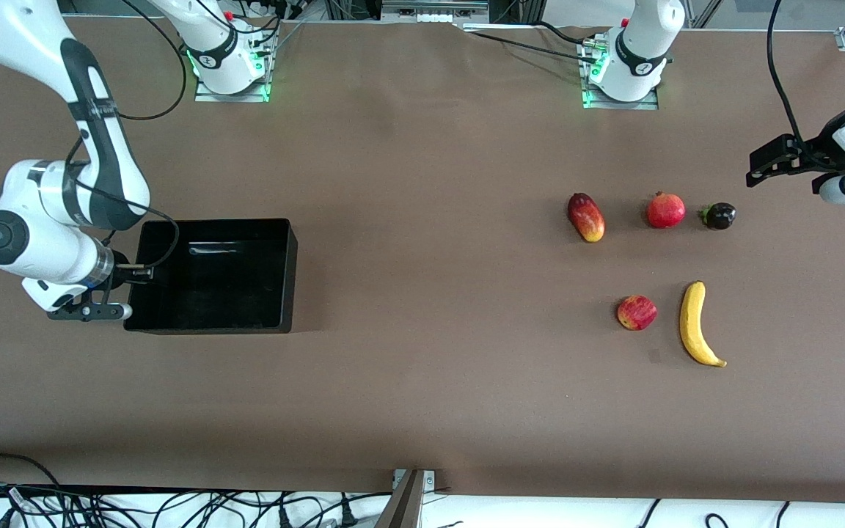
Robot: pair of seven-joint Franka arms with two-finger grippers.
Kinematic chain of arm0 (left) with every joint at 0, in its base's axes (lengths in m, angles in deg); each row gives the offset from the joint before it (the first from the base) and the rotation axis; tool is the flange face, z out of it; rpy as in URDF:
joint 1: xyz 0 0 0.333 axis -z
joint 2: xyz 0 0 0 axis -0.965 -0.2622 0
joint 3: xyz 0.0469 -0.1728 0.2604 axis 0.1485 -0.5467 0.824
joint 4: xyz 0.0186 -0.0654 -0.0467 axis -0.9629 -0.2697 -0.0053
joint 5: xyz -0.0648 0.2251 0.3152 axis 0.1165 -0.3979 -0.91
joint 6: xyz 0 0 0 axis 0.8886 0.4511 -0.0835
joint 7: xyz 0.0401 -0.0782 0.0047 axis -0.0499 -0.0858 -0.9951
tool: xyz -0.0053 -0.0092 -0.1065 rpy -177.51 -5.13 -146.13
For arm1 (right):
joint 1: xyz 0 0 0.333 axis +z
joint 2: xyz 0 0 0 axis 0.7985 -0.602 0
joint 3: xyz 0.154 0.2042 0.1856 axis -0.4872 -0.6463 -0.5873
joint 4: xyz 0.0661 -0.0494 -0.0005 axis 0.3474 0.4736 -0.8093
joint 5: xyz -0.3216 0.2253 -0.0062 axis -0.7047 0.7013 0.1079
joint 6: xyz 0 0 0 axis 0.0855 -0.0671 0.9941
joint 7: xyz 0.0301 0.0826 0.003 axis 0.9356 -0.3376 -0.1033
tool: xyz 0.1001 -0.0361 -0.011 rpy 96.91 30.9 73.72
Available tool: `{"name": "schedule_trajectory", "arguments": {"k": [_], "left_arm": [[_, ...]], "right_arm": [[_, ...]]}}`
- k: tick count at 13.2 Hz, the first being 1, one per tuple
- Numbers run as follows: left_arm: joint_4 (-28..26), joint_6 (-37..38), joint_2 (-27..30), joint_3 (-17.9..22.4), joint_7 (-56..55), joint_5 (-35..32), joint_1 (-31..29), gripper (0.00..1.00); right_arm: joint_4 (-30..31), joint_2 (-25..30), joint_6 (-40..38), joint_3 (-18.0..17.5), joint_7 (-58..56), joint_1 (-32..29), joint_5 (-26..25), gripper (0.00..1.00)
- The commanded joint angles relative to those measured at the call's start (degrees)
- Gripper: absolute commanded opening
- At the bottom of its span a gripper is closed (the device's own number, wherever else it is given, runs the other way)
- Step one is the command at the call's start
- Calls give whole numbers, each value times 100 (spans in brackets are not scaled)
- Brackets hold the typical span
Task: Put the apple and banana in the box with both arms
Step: 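Reach the left gripper to the red apple while the right gripper nears the box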
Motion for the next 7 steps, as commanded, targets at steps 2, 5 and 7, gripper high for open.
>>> {"name": "schedule_trajectory", "arguments": {"k": [2,5,7], "left_arm": [[-39,-937,-918,74,-823,126,210,100],[-469,-2018,-1419,65,-1070,100,315,100],[-645,-2643,-1745,65,-1079,91,333,100]], "right_arm": [[453,-51,521,-32,-150,-210,-65,96],[726,28,514,-32,-141,-263,-39,40],[726,46,409,-32,-141,-263,-21,0]]}}
